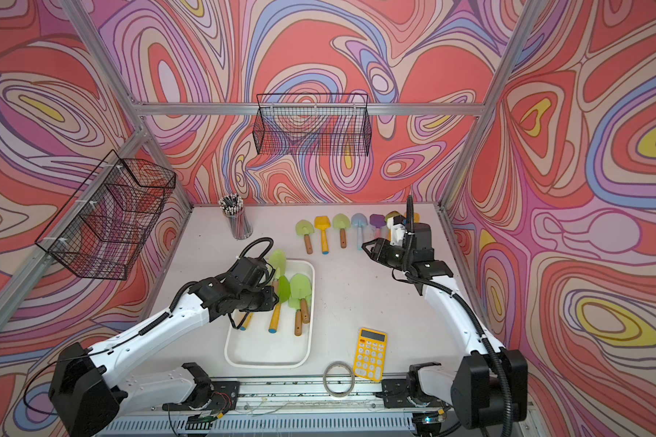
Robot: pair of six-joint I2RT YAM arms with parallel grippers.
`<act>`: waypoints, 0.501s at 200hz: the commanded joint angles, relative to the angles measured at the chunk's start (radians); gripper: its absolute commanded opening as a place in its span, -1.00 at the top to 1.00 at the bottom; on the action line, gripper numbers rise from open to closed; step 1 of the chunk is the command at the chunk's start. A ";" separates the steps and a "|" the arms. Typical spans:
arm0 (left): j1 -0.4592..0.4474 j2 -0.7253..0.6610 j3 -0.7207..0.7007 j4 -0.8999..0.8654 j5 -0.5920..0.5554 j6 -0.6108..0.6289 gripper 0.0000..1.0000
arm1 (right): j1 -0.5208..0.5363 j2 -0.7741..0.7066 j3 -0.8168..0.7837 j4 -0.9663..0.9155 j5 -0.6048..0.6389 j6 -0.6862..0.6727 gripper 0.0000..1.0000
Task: Take the shovel out of the storage box
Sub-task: Pick up the shovel from the storage box.
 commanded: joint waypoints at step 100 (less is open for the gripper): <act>0.053 -0.061 -0.173 0.888 0.480 -0.385 1.00 | 0.245 0.037 -0.119 0.685 -0.276 0.367 -0.09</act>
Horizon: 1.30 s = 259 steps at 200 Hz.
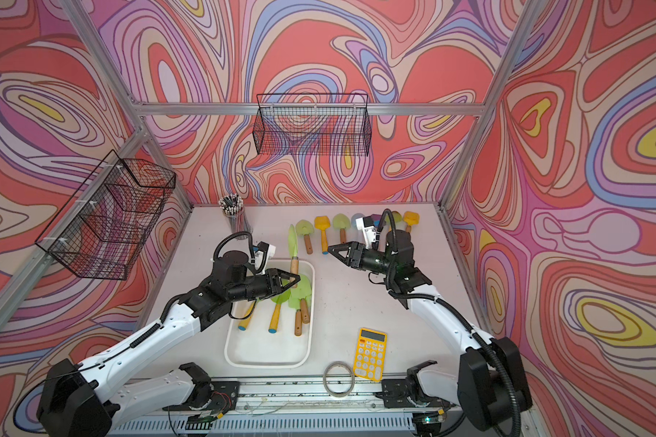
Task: Take the shovel out of the storage box
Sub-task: Pick up the shovel from the storage box.
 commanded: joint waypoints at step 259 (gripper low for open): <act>-0.065 0.052 -0.038 0.447 0.176 -0.144 0.94 | 0.129 0.200 0.048 0.489 -0.088 0.280 0.54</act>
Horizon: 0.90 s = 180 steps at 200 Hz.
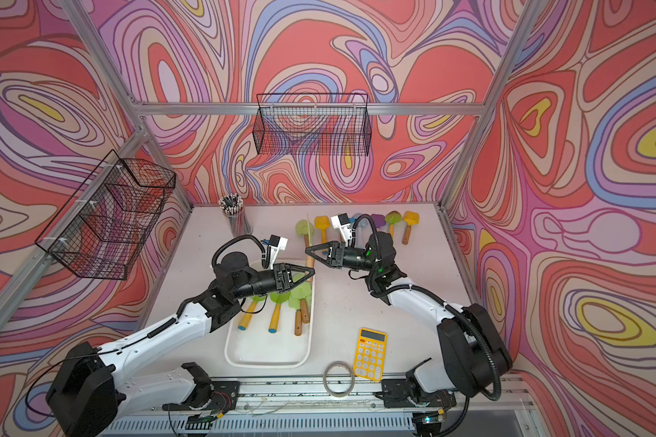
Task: Take the shovel out of the storage box
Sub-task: Pick up the shovel from the storage box.
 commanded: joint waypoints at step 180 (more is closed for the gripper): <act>0.039 -0.090 0.236 -1.215 -0.704 0.513 -0.42 | -0.052 -0.018 0.418 -1.139 0.474 -0.702 0.67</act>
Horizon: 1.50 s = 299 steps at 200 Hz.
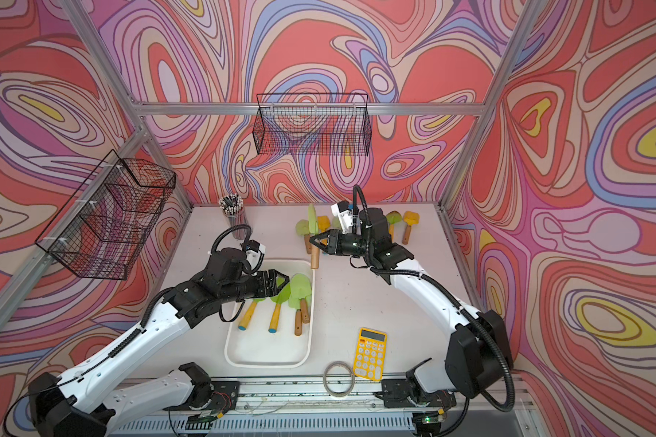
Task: Take the shovel out of the storage box
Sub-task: Pick up the shovel from the storage box, then place the shovel at the center of the board.
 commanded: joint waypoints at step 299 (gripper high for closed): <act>0.077 0.070 -0.105 -0.261 -0.341 0.071 -0.45 | -0.030 0.321 0.080 -0.415 0.655 -0.178 0.68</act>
